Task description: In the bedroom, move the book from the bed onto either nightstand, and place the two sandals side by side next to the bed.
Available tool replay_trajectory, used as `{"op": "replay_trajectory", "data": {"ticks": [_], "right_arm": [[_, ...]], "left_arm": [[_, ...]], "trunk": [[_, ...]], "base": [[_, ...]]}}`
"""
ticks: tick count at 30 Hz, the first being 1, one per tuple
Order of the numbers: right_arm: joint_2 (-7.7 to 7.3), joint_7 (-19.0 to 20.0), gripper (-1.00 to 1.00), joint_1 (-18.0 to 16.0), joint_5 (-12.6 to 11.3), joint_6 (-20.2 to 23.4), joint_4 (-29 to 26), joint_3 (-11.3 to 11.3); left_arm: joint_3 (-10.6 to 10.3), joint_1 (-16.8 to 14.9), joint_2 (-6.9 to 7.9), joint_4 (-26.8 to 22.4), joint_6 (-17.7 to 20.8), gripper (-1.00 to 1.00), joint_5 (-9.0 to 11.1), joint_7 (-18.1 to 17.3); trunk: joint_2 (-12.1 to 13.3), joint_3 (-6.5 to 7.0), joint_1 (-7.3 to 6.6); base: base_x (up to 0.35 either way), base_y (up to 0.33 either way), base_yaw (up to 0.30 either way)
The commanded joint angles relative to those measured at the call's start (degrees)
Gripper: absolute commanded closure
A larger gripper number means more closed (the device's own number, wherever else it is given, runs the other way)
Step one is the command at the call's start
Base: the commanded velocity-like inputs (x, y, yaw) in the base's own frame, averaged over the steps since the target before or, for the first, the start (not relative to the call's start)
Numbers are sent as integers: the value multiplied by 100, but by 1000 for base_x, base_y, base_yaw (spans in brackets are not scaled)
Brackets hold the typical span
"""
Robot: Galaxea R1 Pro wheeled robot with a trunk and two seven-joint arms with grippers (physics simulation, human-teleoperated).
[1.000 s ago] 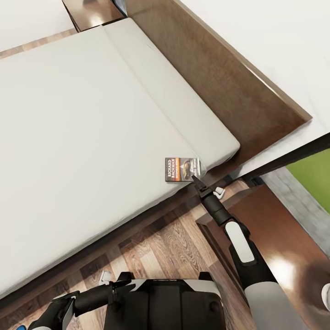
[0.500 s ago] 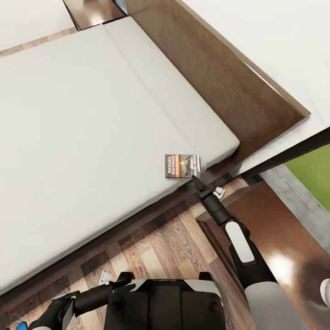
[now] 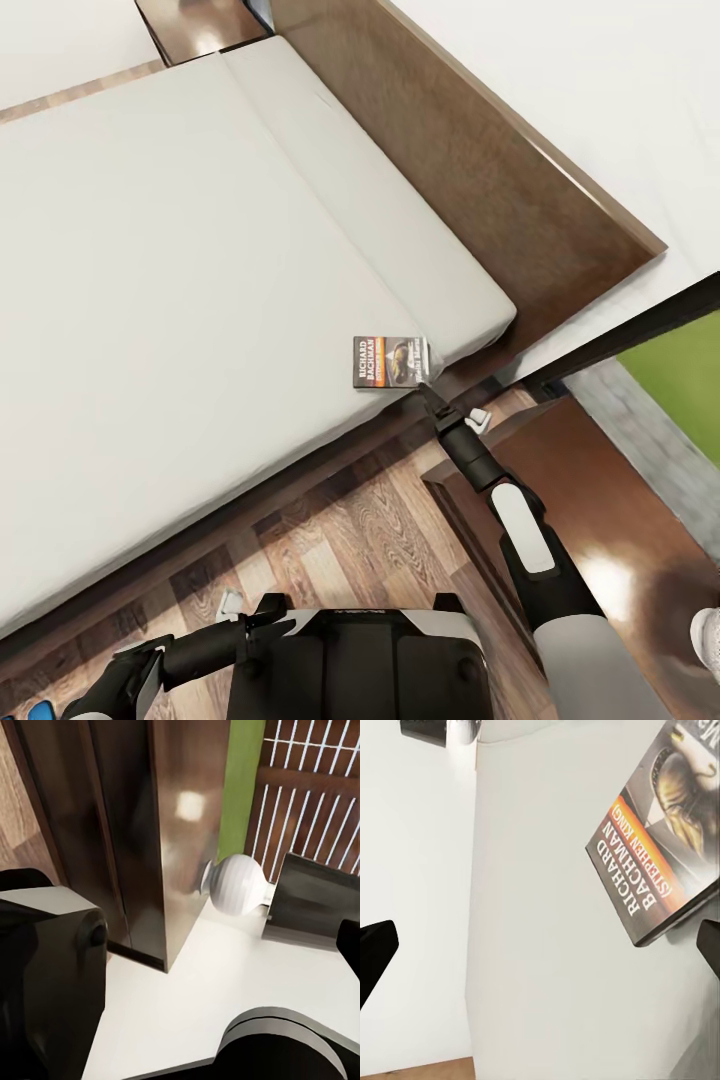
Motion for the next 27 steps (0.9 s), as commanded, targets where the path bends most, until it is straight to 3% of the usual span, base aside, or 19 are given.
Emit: {"op": "replay_trajectory", "data": {"ticks": [1, 12, 27], "right_arm": [[3, 6, -100, -2, -60, 47, 1, -7], [-1, 6, -100, -3, -60, 47, -6, -13], [5, 6, -100, -2, -60, 47, 14, -11]], "left_arm": [[48, -4, -6, -6, 60, -100, -60, -39], [53, -4, -4, -6, 68, -100, -58, -46], [48, -4, -6, -6, 69, -100, -58, -48]], "trunk": [[-3, -2, 1], [-3, -2, 1], [-605, -272, 330]], "base": [[0, -75, 0], [0, -15, 0], [0, 0, 0]]}}
